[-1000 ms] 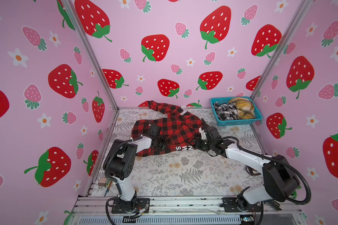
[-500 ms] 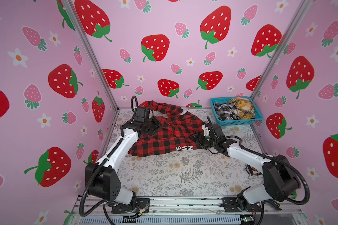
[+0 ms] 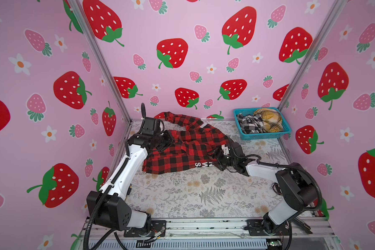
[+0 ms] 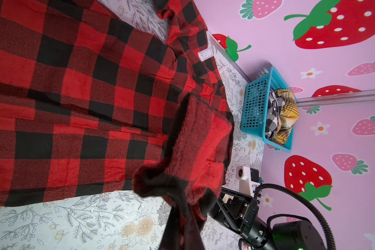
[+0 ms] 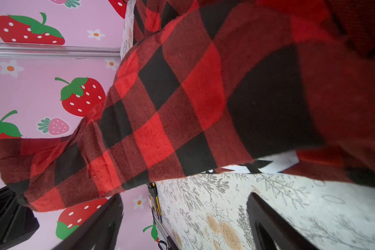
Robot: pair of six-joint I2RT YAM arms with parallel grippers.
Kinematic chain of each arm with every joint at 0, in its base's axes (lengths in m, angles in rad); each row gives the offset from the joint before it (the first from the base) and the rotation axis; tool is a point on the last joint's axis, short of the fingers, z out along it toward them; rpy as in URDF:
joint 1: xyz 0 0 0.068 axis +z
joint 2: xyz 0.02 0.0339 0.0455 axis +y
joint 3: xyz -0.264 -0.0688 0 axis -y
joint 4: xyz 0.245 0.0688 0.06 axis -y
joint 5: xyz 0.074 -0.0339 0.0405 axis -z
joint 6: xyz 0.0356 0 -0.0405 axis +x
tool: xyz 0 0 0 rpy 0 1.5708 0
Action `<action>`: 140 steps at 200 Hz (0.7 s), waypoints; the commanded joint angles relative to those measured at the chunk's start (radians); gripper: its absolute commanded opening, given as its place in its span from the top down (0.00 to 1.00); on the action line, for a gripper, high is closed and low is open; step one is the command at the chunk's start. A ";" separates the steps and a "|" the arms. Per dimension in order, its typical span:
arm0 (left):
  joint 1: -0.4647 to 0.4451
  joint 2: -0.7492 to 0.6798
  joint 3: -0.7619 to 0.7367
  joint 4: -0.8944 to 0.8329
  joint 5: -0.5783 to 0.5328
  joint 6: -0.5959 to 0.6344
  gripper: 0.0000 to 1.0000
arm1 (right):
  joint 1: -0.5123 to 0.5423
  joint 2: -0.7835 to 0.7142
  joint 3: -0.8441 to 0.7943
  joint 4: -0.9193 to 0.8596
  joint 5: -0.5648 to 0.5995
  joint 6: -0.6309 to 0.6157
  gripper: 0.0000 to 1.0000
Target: Fold and stack the long sleeve shirts
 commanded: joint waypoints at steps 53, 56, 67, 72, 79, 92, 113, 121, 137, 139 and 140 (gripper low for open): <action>0.141 -0.049 -0.104 0.018 0.125 0.025 1.00 | -0.135 0.018 -0.057 0.055 0.007 0.005 0.34; 0.145 -0.051 -0.113 0.018 0.126 0.029 1.00 | -0.142 0.018 -0.060 0.054 0.005 0.002 0.38; 0.163 -0.058 -0.150 0.021 0.128 0.041 1.00 | -0.158 0.021 -0.070 0.054 -0.003 -0.006 0.47; 0.170 -0.062 -0.165 0.023 0.127 0.047 1.00 | -0.164 0.021 -0.075 0.054 -0.006 -0.011 0.51; 0.183 -0.065 -0.185 0.024 0.126 0.055 1.00 | -0.174 0.021 -0.084 0.053 -0.007 -0.017 0.58; 0.206 -0.066 -0.220 0.031 0.123 0.069 1.00 | -0.187 0.026 -0.100 0.052 -0.009 -0.023 0.70; 0.236 -0.025 -0.255 0.044 0.088 0.109 1.00 | -0.194 0.043 -0.106 0.048 -0.007 -0.046 0.83; 0.247 0.007 -0.260 0.049 0.077 0.127 1.00 | -0.192 0.050 -0.105 0.048 -0.006 -0.055 0.87; 0.274 0.084 -0.256 0.048 0.066 0.134 1.00 | -0.193 0.069 -0.105 0.049 -0.014 -0.072 0.96; 0.277 0.092 -0.255 0.048 0.064 0.133 1.00 | -0.192 0.071 -0.105 0.049 -0.015 -0.074 0.97; 0.279 0.096 -0.254 0.048 0.064 0.132 1.00 | -0.192 0.072 -0.106 0.049 -0.015 -0.074 0.97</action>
